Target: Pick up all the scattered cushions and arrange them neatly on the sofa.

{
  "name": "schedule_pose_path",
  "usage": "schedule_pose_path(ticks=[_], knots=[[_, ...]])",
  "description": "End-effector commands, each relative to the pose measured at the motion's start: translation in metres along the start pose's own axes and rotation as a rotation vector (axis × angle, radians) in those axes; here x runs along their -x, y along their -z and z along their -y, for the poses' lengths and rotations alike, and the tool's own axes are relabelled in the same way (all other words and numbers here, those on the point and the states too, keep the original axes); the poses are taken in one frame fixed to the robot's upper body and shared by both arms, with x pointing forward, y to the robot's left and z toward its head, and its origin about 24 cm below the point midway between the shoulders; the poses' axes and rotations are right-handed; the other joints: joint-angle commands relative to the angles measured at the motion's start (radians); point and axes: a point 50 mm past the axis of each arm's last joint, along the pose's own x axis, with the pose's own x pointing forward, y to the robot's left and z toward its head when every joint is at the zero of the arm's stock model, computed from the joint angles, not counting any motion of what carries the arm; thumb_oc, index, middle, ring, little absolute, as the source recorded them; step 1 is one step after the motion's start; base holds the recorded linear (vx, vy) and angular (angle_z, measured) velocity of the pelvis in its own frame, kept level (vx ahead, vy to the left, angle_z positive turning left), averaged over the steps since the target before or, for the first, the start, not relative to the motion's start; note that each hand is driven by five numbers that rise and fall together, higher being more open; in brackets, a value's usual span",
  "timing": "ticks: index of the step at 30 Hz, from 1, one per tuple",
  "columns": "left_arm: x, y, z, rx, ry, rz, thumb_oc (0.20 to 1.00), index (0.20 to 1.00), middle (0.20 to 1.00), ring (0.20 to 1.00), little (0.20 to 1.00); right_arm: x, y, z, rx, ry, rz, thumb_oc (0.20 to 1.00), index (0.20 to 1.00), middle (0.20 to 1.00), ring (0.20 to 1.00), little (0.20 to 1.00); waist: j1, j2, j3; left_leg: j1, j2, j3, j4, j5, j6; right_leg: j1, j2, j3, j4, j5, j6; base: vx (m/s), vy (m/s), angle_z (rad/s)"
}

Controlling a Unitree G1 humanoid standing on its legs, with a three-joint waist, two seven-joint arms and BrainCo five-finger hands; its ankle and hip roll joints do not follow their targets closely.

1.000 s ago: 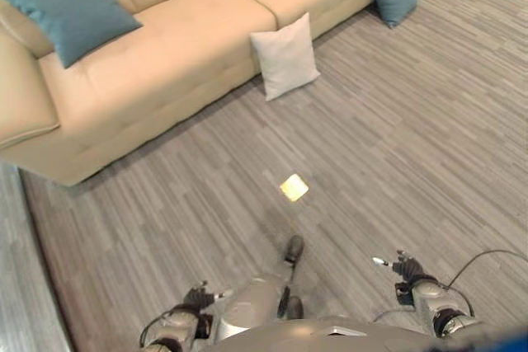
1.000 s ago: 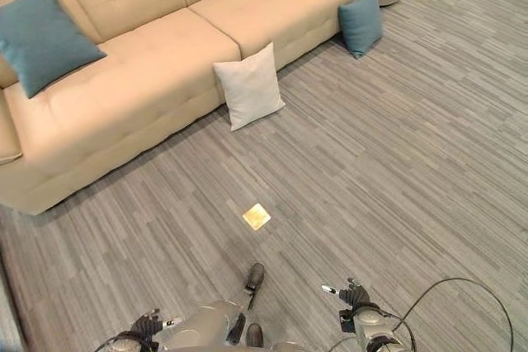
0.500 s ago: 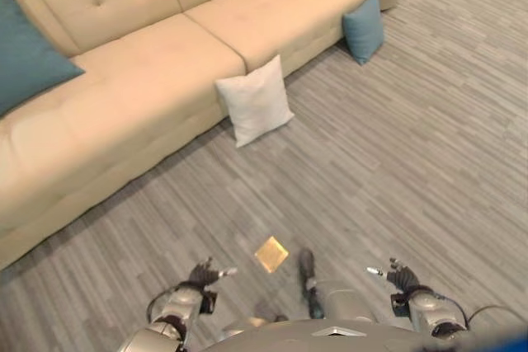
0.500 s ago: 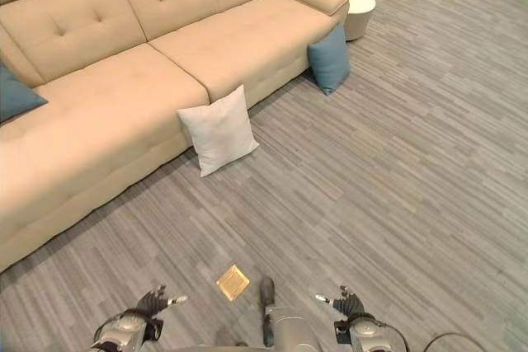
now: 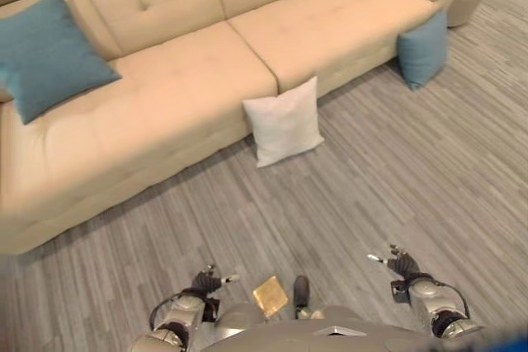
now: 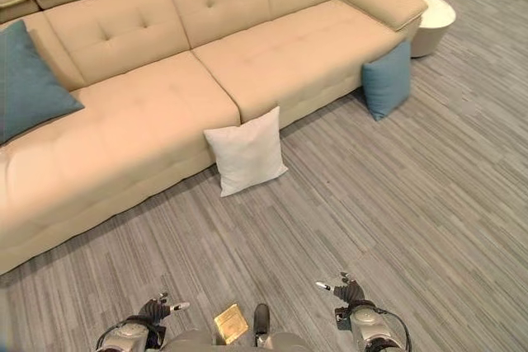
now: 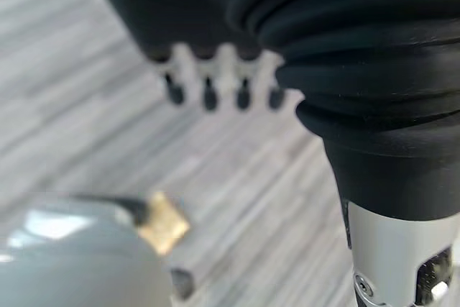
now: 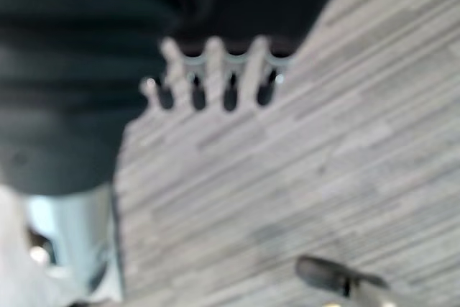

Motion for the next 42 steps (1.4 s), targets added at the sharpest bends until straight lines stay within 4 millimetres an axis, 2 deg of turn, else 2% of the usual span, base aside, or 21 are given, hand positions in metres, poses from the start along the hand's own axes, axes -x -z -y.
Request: schedule_pose_path(ticks=[1,4,6,7,9,11,15,16,17,18,19,21,23,24,25,27,32,33,36,39,42], knots=[[0.002,0.012,0.001,-0.012,-0.003,-0.043,1.0,1.0,1.0,1.0,1.0,0.006,0.02,0.015,-0.026,0.049,-0.04,1.0,1.0,1.0,1.0,1.0,0.016,0.044,-0.055,-0.025,-0.048,0.001,-0.102,0.207,0.011,0.013,0.059,0.112,0.049,-0.02,0.152,0.24,0.007,-0.03],[0.004,0.021,-0.003,0.018,-0.018,-0.068,1.0,1.0,1.0,1.0,1.0,0.005,0.017,0.011,-0.014,0.034,-0.038,1.0,1.0,1.0,1.0,1.0,0.023,0.053,-0.053,0.004,-0.042,0.007,-0.09,0.186,0.03,0.016,0.053,0.135,0.147,-0.067,0.158,0.27,0.05,-0.38],[0.004,0.023,-0.003,0.02,-0.021,-0.077,1.0,1.0,1.0,1.0,1.0,0.004,0.012,0.006,-0.021,0.02,-0.022,1.0,1.0,1.0,1.0,1.0,0.028,0.055,-0.051,0.024,-0.035,0.01,-0.086,0.166,0.046,-0.003,0.035,0.132,0.247,-0.083,0.17,0.19,0.07,-0.48],[0.004,0.023,-0.004,0.02,-0.021,-0.077,1.0,1.0,1.0,1.0,1.0,0.004,0.012,0.006,-0.021,0.02,-0.022,1.0,1.0,1.0,1.0,1.0,0.029,0.054,-0.05,0.024,-0.036,0.011,-0.085,0.166,0.047,-0.004,0.034,0.133,0.252,-0.087,0.17,0.15,0.065,-0.31],[0.003,0.017,-0.008,0.013,-0.032,-0.063,1.0,1.0,1.0,1.0,1.0,0.001,0.002,0.002,-0.017,0.004,0.009,1.0,1.0,1.0,1.0,1.0,0.026,0.06,-0.03,0.05,-0.017,0.015,-0.082,0.149,0.066,-0.105,0.026,0.129,0.439,-0.039,0.2,0.13,0.021,-0.21],[0.002,0.011,-0.011,0.011,-0.037,-0.046,1.0,1.0,1.0,1.0,1.0,0.002,0.003,0.0,-0.018,0.0,0.004,1.0,1.0,1.0,1.0,1.0,0.018,0.066,-0.025,0.068,-0.005,-0.002,-0.083,0.139,0.068,-0.145,0.026,0.12,0.488,-0.031,0.195,0.15,-0.012,-0.12],[0.0,0.004,-0.013,0.02,-0.042,-0.02,1.0,1.0,1.0,1.0,1.0,0.001,0.001,-0.001,-0.016,-0.001,0.009,1.0,1.0,1.0,1.0,1.0,0.018,0.064,-0.031,0.113,0.011,-0.021,-0.096,0.11,0.063,-0.177,0.001,0.072,0.336,-0.023,0.187,0.25,-0.092,-0.02],[0.0,0.003,-0.014,0.013,-0.042,-0.018,1.0,1.0,1.0,1.0,1.0,0.001,0.002,-0.003,-0.005,-0.008,0.005,1.0,1.0,1.0,1.0,1.0,0.011,0.054,-0.031,0.143,0.01,-0.033,-0.1,0.089,0.059,-0.203,-0.004,0.066,0.209,0.023,0.205,0.47,-0.214,-0.03],[0.001,0.007,-0.014,0.015,-0.046,-0.033,1.0,1.0,1.0,1.0,1.0,0.002,0.003,-0.005,-0.001,-0.016,0.0,1.0,1.0,1.0,1.0,1.0,-0.003,0.042,-0.03,0.165,0.011,-0.054,-0.096,0.073,0.052,-0.232,0.007,0.112,0.139,0.061,0.224,0.55,-0.296,-0.12],[0.001,0.011,-0.016,0.01,-0.049,-0.043,1.0,1.0,1.0,1.0,1.0,0.002,0.006,-0.004,-0.004,-0.014,-0.006,1.0,1.0,1.0,1.0,1.0,-0.017,0.034,-0.03,0.187,0.021,-0.081,-0.085,0.067,0.038,-0.229,0.019,0.153,0.134,0.078,0.234,0.42,-0.271,0.08],[0.001,0.01,-0.014,0.0,-0.045,-0.041,1.0,1.0,1.0,1.0,1.0,0.003,0.008,-0.003,-0.001,-0.012,-0.012,1.0,1.0,1.0,1.0,1.0,-0.02,0.032,-0.034,0.198,0.032,-0.09,-0.085,0.067,0.028,-0.214,0.014,0.157,0.121,0.08,0.232,0.3,-0.261,0.46],[0.002,0.016,-0.011,-0.003,-0.038,-0.06,1.0,1.0,1.0,1.0,1.0,0.003,0.01,-0.002,0.01,-0.012,-0.022,1.0,1.0,1.0,1.0,1.0,-0.017,0.027,-0.052,0.208,0.051,-0.101,-0.089,0.073,0.015,-0.19,0.002,0.142,0.098,0.097,0.226,0.2,-0.201,0.85],[0.003,0.018,-0.011,0.007,-0.041,-0.068,1.0,1.0,1.0,1.0,1.0,0.003,0.012,0.001,0.011,-0.005,-0.032,1.0,1.0,1.0,1.0,1.0,-0.02,0.028,-0.065,0.201,0.079,-0.112,-0.073,0.084,-0.009,-0.17,0.004,0.125,0.099,0.08,0.211,0.14,-0.192,0.52],[0.003,0.018,-0.011,0.008,-0.041,-0.068,1.0,1.0,1.0,1.0,1.0,0.003,0.012,0.001,0.011,-0.005,-0.032,1.0,1.0,1.0,1.0,1.0,-0.02,0.028,-0.065,0.201,0.079,-0.112,-0.073,0.084,-0.009,-0.17,0.004,0.125,0.099,0.08,0.211,0.14,-0.215,0.58],[0.002,0.015,-0.008,0.015,-0.036,-0.06,1.0,1.0,1.0,1.0,1.0,0.003,0.011,0.005,0.004,0.012,-0.029,1.0,1.0,1.0,1.0,1.0,-0.018,0.027,-0.066,0.172,0.097,-0.108,-0.023,0.099,-0.036,-0.145,-0.006,0.092,0.091,0.068,0.204,0.12,-0.191,0.59],[0.0,0.006,-0.005,0.034,-0.027,-0.033,1.0,1.0,1.0,1.0,1.0,0.003,0.011,0.01,-0.008,0.023,-0.027,1.0,1.0,1.0,1.0,1.0,-0.011,0.015,-0.049,0.124,0.113,-0.072,0.069,0.113,-0.054,-0.115,-0.014,0.062,0.095,0.04,0.186,0.15,-0.27,0.54],[0.001,0.007,-0.003,0.024,-0.017,-0.034,1.0,1.0,1.0,1.0,1.0,0.005,0.018,0.012,-0.011,0.028,-0.055,1.0,1.0,1.0,1.0,1.0,-0.005,0.02,-0.05,0.121,0.094,-0.072,0.029,0.113,-0.043,-0.094,-0.005,0.051,0.107,0.014,0.172,0.13,-0.117,0.36],[0.001,0.01,0.001,0.004,-0.003,-0.043,1.0,1.0,1.0,1.0,1.0,0.006,0.023,0.013,-0.021,0.029,-0.064,1.0,1.0,1.0,1.0,1.0,-0.009,0.025,-0.057,0.098,0.06,-0.026,-0.048,0.106,-0.018,-0.073,-0.004,0.039,0.106,-0.004,0.171,0.16,-0.073,0.25],[0.001,0.007,0.002,-0.007,0.004,-0.033,1.0,1.0,1.0,1.0,1.0,0.007,0.023,0.015,-0.04,0.042,-0.051,1.0,1.0,1.0,1.0,1.0,-0.008,0.043,-0.054,0.046,0.014,0.061,-0.111,0.17,0.003,-0.051,0.016,0.022,0.122,-0.031,0.164,0.19,-0.046,0.6],[0.003,0.017,-0.002,0.016,-0.009,-0.059,1.0,1.0,1.0,1.0,1.0,0.007,0.024,0.01,-0.019,0.021,-0.057,1.0,1.0,1.0,1.0,1.0,-0.002,0.046,-0.055,0.07,0.001,0.031,-0.117,0.154,0.021,-0.05,0.025,0.042,0.167,-0.048,0.164,0.18,0.054,-0.12],[0.004,0.02,-0.004,0.037,-0.018,-0.073,1.0,1.0,1.0,1.0,1.0,0.006,0.022,0.005,-0.011,0.005,-0.051,1.0,1.0,1.0,1.0,1.0,0.008,0.045,-0.056,0.088,0.004,0.029,-0.129,0.153,0.032,-0.036,0.012,0.05,0.201,-0.066,0.17,0.14,0.076,-0.42]])
